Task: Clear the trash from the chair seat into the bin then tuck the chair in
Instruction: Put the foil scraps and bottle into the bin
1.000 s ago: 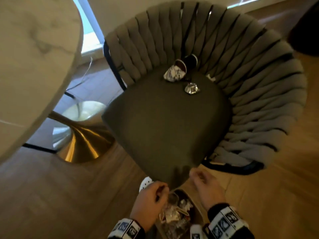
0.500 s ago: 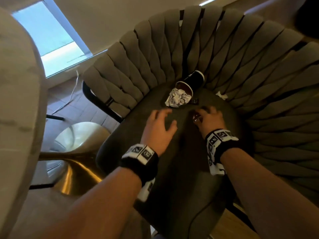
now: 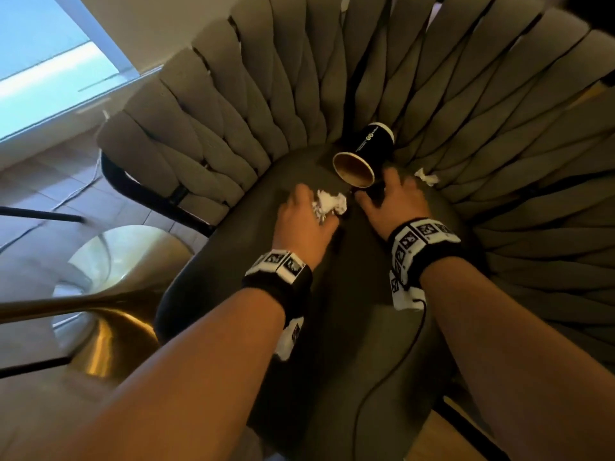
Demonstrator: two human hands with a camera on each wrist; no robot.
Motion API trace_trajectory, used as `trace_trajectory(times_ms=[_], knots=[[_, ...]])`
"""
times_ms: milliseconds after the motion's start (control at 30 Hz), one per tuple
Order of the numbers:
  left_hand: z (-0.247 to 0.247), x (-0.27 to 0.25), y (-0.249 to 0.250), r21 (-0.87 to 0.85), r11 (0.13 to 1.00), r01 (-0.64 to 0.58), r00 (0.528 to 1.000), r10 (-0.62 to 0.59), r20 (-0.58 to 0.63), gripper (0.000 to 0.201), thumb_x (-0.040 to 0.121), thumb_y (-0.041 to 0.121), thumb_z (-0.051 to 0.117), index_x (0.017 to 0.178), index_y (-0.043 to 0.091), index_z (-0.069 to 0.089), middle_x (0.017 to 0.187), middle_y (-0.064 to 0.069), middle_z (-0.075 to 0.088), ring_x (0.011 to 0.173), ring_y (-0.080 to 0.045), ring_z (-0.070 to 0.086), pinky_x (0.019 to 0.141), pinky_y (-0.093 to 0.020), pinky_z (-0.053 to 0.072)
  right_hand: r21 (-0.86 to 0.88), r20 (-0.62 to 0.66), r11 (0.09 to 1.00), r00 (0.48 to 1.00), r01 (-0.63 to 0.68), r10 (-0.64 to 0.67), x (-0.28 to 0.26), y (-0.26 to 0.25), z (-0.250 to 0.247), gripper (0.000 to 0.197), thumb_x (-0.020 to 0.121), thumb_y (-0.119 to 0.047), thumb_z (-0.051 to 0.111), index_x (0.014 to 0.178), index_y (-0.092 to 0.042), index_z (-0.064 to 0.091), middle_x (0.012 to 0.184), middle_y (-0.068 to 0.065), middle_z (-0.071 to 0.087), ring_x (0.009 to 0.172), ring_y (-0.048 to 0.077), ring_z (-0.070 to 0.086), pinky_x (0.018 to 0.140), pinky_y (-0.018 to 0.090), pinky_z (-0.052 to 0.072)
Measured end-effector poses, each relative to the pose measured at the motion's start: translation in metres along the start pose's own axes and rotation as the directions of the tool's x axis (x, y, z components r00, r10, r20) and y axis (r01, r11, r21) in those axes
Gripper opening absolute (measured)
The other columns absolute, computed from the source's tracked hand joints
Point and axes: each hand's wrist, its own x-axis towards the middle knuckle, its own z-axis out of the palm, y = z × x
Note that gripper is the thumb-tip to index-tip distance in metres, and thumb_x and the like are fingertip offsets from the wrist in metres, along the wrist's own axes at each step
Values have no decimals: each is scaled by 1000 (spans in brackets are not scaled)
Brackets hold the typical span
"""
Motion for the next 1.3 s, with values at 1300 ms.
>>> trace_trajectory(times_ms=[1300], knots=[[217, -468, -178, 150, 987, 58, 767, -140, 626, 78, 90, 43, 63, 155, 29, 23, 159, -8, 27, 143, -33, 33, 116, -46, 33, 27, 495, 976, 851, -214, 173, -445, 262, 227, 54, 86, -45, 57, 136, -29, 44, 131, 11, 50, 116, 30, 53, 96, 39, 47]])
